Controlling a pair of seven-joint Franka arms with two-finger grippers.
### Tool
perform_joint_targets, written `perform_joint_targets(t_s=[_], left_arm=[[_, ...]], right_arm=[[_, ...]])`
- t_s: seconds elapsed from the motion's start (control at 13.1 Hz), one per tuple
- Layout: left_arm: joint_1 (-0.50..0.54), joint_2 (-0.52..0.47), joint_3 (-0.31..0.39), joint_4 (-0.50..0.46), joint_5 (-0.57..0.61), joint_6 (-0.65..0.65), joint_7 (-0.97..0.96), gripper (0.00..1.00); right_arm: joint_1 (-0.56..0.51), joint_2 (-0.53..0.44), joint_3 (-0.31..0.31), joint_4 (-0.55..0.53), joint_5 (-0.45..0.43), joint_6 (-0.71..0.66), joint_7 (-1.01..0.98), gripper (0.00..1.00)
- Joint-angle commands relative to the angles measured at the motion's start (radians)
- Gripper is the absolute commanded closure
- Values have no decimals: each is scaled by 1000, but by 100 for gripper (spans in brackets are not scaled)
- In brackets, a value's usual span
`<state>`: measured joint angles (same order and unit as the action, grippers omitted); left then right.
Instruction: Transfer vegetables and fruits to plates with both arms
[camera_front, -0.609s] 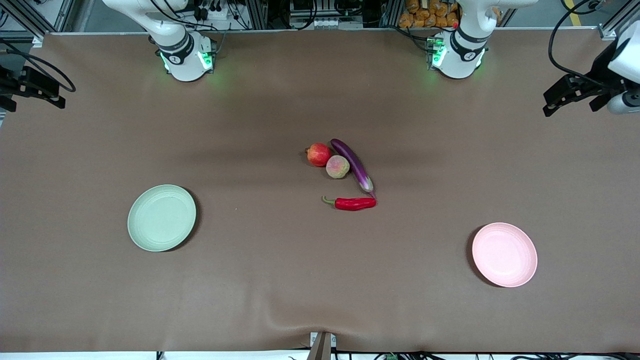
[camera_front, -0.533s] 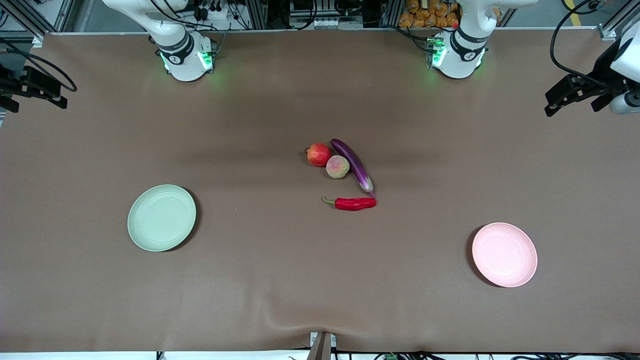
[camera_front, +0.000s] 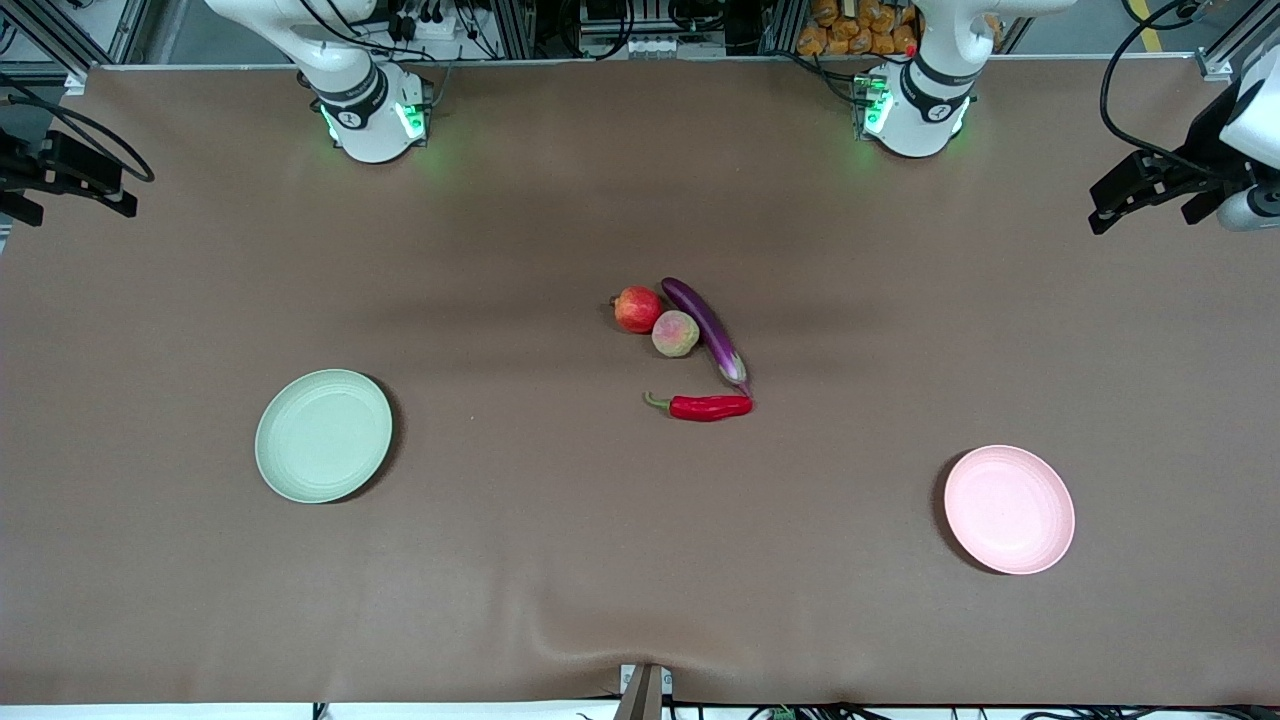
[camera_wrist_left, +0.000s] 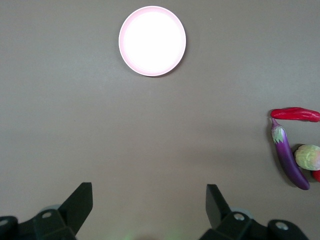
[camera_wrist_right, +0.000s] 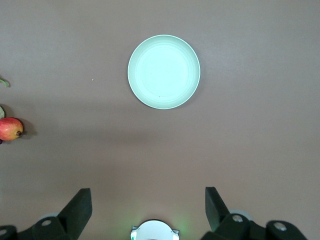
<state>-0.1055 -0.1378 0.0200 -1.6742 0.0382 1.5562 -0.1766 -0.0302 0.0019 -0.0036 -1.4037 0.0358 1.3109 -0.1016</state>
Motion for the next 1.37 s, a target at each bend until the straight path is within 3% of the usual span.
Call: perform_joint_targets(t_s=[0.0, 0.46, 0.68, 1.07, 1.29], left_arm=[[1, 9, -2, 21, -20, -34, 14, 0], [-5, 61, -5, 28, -18, -34, 3, 0], [-2, 125, -5, 97, -18, -31, -1, 0], [-16, 141, -6, 107, -24, -31, -1, 0], [-23, 234, -12, 107, -64, -6, -96, 0]], right_arm=[[-23, -10, 14, -9, 19, -12, 3, 0], [-23, -8, 14, -12, 19, -24, 3, 0], [-23, -8, 14, -12, 19, -32, 3, 0], [-23, -8, 14, -12, 19, -32, 3, 0], [-23, -8, 14, -12, 19, -32, 3, 0]])
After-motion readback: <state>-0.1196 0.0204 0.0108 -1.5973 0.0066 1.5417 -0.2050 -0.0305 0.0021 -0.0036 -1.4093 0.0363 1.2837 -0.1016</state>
